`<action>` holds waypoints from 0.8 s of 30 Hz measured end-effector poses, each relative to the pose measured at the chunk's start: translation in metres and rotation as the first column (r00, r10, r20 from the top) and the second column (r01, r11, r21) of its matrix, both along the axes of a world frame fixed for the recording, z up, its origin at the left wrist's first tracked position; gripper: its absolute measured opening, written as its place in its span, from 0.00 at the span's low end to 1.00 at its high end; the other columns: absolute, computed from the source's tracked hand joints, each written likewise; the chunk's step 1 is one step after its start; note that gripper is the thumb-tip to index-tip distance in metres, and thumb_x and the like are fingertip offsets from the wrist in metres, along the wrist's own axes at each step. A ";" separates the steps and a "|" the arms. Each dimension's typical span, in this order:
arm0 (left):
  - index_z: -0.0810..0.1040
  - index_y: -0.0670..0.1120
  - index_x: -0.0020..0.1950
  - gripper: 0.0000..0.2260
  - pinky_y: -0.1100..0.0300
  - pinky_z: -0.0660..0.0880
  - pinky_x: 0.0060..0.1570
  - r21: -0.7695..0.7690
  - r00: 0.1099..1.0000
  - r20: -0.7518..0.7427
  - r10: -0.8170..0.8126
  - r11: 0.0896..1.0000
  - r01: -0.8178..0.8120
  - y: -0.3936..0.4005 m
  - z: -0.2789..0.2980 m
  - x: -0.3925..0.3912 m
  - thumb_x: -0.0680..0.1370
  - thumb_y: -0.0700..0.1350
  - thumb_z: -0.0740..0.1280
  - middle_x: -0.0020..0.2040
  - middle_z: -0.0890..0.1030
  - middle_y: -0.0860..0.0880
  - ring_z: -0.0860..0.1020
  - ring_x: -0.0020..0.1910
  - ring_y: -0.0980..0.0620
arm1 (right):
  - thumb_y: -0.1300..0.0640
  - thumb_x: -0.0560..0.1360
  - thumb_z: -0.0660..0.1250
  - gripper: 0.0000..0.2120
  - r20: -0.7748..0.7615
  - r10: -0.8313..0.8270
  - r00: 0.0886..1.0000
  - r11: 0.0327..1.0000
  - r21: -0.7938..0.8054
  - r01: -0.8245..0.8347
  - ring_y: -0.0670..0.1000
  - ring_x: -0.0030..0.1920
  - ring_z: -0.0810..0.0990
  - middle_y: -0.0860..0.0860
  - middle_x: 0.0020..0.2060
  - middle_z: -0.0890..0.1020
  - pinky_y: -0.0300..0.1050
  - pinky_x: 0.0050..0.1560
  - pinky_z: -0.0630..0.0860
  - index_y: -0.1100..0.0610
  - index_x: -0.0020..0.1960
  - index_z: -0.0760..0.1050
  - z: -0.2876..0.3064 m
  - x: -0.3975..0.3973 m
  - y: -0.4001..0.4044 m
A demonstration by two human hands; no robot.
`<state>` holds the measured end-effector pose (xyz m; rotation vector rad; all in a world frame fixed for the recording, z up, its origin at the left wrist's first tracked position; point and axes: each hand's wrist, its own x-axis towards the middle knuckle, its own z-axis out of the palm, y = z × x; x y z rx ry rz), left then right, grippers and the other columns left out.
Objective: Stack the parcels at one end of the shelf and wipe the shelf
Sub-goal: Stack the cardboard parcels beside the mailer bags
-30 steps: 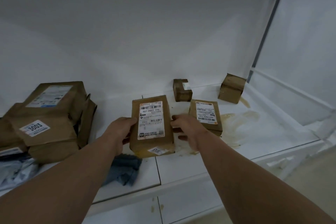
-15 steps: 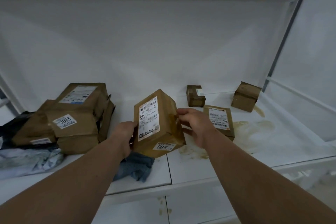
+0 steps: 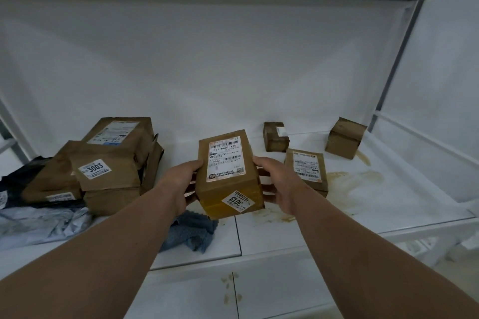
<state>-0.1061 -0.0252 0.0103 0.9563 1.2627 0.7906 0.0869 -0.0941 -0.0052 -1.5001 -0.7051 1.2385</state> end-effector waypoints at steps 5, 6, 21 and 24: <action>0.79 0.46 0.51 0.08 0.55 0.75 0.42 0.024 1.000 -0.001 -0.011 1.000 0.011 -0.005 0.003 0.001 0.79 0.49 0.65 0.47 0.83 0.47 0.80 0.48 0.48 | 0.42 0.74 0.65 0.18 0.005 0.005 1.000 1.000 0.015 -0.005 0.56 0.55 0.81 0.51 0.56 0.81 0.57 0.57 0.78 0.48 0.61 0.75 0.001 -0.001 -0.005; 0.79 0.46 0.51 0.07 0.55 0.74 0.41 0.029 1.000 0.002 -0.010 1.000 0.010 -0.006 0.004 0.000 0.79 0.49 0.65 0.47 0.83 0.47 0.80 0.48 0.48 | 0.42 0.74 0.65 0.18 0.012 0.011 1.000 1.000 0.017 -0.011 0.57 0.55 0.81 0.51 0.56 0.81 0.57 0.58 0.78 0.48 0.61 0.74 0.001 -0.001 -0.005; 0.76 0.45 0.58 0.10 0.52 0.76 0.52 0.197 0.992 0.080 0.095 0.974 -0.109 -0.004 0.015 -0.027 0.79 0.45 0.64 0.50 0.83 0.47 0.80 0.49 0.49 | 0.43 0.75 0.66 0.20 -0.024 0.164 0.986 0.986 0.045 -0.163 0.55 0.62 0.75 0.47 0.61 0.77 0.65 0.64 0.69 0.39 0.66 0.70 0.011 -0.035 -0.006; 0.77 0.48 0.56 0.10 0.49 0.78 0.55 0.218 0.984 0.123 0.129 0.964 -0.154 0.000 0.021 -0.041 0.76 0.47 0.67 0.50 0.84 0.46 0.82 0.50 0.46 | 0.45 0.76 0.66 0.19 -0.038 0.175 0.984 0.983 0.068 -0.172 0.54 0.61 0.76 0.47 0.60 0.78 0.65 0.61 0.72 0.38 0.66 0.71 0.021 -0.050 0.000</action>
